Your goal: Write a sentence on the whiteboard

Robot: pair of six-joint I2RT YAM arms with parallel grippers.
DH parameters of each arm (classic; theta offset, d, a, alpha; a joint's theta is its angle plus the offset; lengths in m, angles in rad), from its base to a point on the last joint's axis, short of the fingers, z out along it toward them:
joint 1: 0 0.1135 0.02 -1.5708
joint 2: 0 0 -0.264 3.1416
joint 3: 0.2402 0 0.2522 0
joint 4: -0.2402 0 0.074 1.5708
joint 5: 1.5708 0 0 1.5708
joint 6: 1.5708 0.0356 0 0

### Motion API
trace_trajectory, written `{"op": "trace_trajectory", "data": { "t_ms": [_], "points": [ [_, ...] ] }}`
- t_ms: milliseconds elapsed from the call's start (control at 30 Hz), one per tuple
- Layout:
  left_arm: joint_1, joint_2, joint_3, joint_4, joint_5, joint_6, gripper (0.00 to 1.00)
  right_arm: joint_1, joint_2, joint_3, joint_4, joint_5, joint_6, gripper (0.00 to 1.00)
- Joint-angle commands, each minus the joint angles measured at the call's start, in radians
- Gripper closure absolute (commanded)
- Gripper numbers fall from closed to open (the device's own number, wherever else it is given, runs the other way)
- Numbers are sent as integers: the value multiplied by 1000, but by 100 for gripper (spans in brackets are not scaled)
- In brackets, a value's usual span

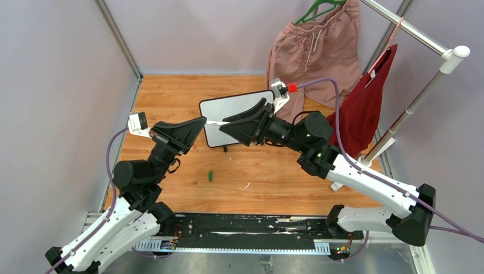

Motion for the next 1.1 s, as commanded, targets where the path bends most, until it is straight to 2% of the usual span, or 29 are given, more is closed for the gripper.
{"op": "trace_trajectory", "data": {
  "t_ms": [0,167,467,533,767,967,1000,1033,1067],
  "points": [
    [3,-2,-17,11,-4,23,100,-11,-13,47,13,4,-10,53],
    [3,-2,-12,-17,-11,39,100,-11,-9,49,26,-9,-8,70],
    [3,3,-13,-18,-11,45,100,-11,-7,45,27,-19,-8,73],
    [3,3,-13,-20,-11,45,100,-11,-6,48,22,-22,-11,77],
    [3,4,-14,-28,-11,49,100,-10,-9,42,17,-27,-17,99],
    [3,6,-12,-32,-8,54,100,-11,-23,32,0,-31,-41,100],
    [3,7,-11,-32,-8,58,99,-10,-28,29,-7,-28,-48,100],
    [3,5,-10,-37,-9,62,88,-11,-36,25,-16,-23,-60,100],
    [3,1,-10,-45,-16,66,73,-11,-47,24,-31,-14,-82,100]
  ]
}}
